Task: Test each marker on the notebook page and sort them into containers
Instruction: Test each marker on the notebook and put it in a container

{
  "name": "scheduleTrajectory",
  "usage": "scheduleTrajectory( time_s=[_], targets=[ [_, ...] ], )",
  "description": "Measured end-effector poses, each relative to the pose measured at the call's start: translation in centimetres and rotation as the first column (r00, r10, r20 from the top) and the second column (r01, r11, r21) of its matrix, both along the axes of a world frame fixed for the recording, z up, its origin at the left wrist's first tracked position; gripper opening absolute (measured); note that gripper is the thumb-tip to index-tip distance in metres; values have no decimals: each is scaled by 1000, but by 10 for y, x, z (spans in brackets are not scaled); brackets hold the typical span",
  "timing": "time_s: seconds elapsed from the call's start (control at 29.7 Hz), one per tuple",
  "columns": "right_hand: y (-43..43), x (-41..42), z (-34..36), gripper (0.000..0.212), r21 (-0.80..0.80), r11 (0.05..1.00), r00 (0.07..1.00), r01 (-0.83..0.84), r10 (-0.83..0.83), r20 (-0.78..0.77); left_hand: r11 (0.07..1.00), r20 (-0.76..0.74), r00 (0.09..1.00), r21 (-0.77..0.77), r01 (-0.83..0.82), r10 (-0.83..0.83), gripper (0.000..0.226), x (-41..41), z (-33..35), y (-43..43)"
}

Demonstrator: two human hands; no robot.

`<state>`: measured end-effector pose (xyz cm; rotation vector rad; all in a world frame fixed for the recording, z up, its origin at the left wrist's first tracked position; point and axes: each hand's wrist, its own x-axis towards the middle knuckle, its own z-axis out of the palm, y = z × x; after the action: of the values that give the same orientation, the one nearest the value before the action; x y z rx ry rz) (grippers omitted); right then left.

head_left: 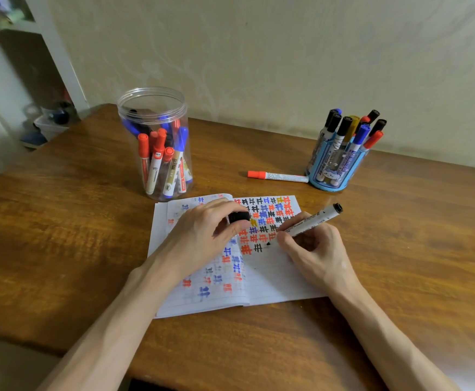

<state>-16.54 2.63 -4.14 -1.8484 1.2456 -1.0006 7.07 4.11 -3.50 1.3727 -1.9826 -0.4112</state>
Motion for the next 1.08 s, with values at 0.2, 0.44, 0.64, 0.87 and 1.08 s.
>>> scheduleTrajectory(
  time_s=[0.2,0.44,0.64,0.87,1.08],
  targets=[
    [0,1,-1,2,9,1000,999,-26,27,-26,1000,-4,1000,-20,13,-13,34,0,0,0],
    [-1,0,0,9,36,999,1000,2,-3,24,1000,-5,1000,-25,16,-16,36,1,-1,-1],
    [0,1,1,2,25,1000,1000,-18,18,-8,1000,-24,1000,-19,5,-6,45,0,0,0],
    [0,0,2,1,46,999,1000,27,-27,8,1000,-26,1000,-25,15,-16,41,2,-1,0],
    [2,2,4,5,44,999,1000,7,-5,-31,999,-73,997,-20,32,-34,35,2,-1,0]
  ],
)
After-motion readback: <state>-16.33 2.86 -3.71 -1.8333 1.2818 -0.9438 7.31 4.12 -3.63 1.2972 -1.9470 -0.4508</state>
